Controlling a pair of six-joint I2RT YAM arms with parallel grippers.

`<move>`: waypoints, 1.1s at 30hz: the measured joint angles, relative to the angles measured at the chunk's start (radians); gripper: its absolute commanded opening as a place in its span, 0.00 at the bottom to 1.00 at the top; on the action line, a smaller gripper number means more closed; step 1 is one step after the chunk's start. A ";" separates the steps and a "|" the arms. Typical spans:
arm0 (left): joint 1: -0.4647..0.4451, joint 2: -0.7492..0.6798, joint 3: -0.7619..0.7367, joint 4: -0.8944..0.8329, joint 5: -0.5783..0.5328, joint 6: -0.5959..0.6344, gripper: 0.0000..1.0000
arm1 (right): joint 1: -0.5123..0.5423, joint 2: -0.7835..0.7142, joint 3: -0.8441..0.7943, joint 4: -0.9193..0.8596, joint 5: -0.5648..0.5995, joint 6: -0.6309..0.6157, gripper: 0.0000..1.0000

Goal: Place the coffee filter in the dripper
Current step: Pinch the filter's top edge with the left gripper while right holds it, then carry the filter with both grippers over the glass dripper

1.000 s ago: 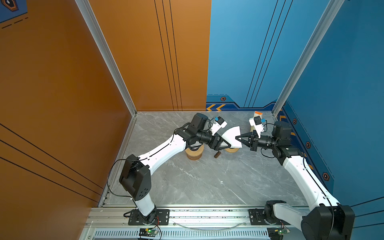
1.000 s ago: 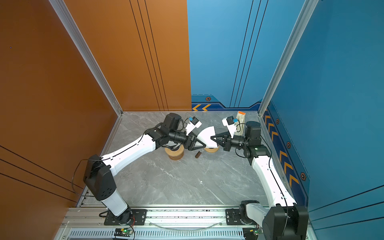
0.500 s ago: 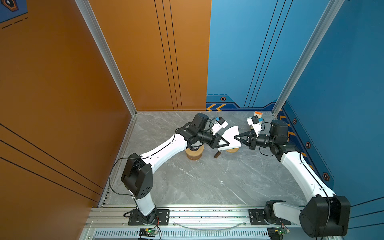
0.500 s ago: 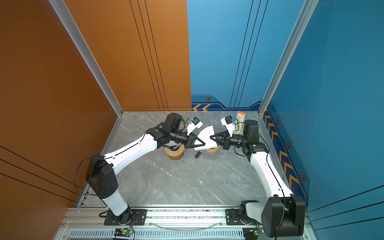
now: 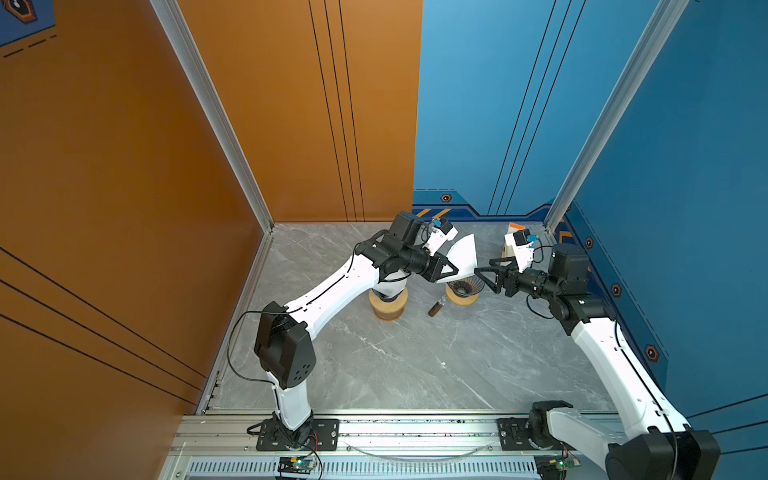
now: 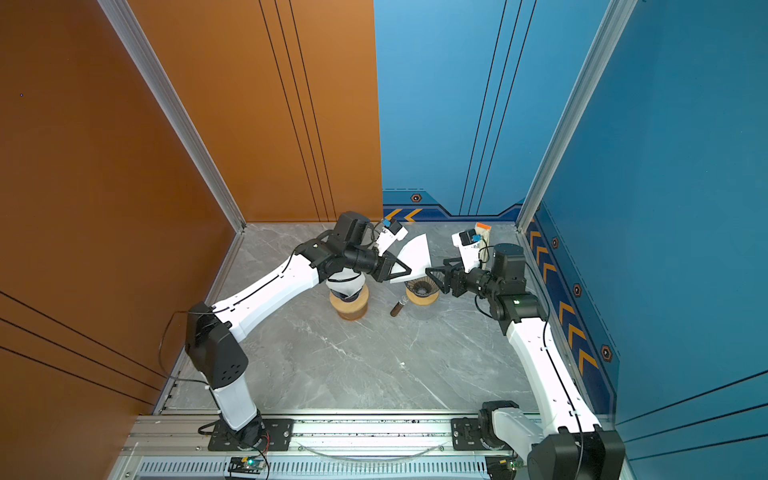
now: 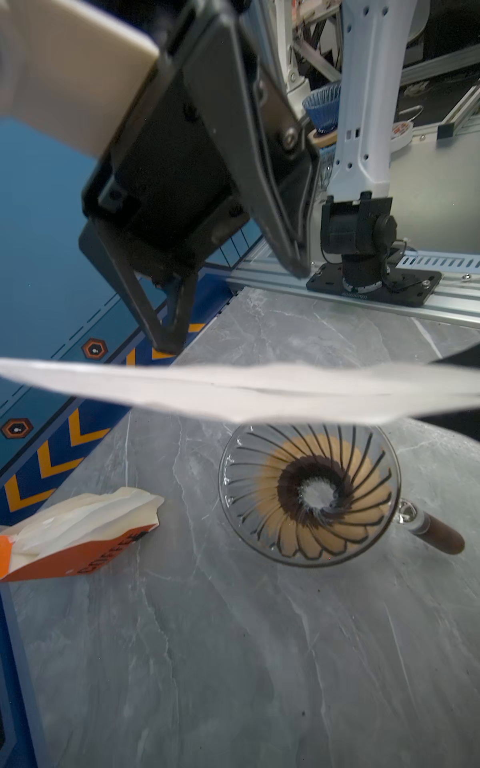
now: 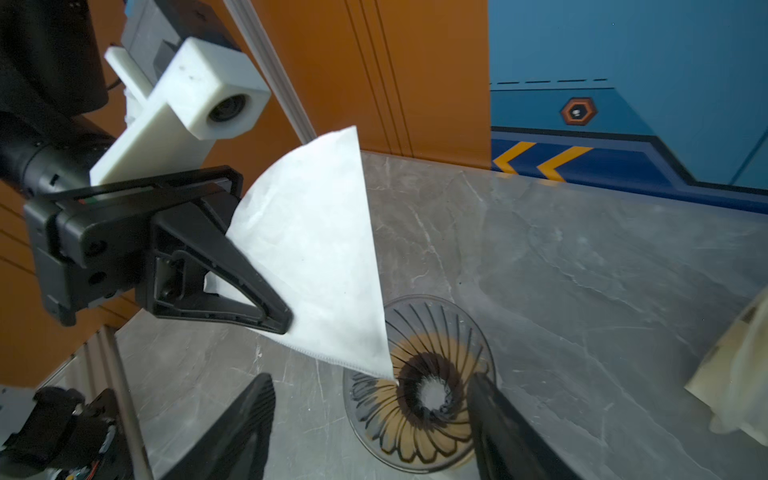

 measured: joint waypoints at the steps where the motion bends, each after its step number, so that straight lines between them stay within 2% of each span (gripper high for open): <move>1: -0.005 0.031 0.047 -0.043 -0.032 0.011 0.00 | 0.002 -0.011 0.003 -0.014 0.039 0.005 0.74; 8: -0.077 0.217 0.348 -0.319 -0.229 0.057 0.00 | 0.007 -0.049 0.022 -0.142 0.227 0.023 0.80; 10: -0.103 0.266 0.437 -0.392 -0.280 0.069 0.00 | 0.007 -0.049 0.038 -0.183 0.262 0.027 0.86; 14: -0.132 0.332 0.560 -0.495 -0.353 0.074 0.00 | 0.007 -0.045 0.073 -0.264 0.306 0.033 0.89; 19: -0.137 0.352 0.594 -0.567 -0.437 0.077 0.04 | 0.007 -0.022 0.102 -0.324 0.339 0.040 0.92; 23: -0.138 0.354 0.596 -0.591 -0.482 0.077 0.15 | 0.007 -0.012 0.102 -0.348 0.354 0.047 1.00; 30: -0.145 0.380 0.634 -0.599 -0.491 0.070 0.32 | 0.007 0.014 0.105 -0.360 0.356 0.050 1.00; 33: -0.145 0.393 0.659 -0.603 -0.483 0.065 0.35 | 0.007 0.028 0.117 -0.362 0.356 0.058 1.00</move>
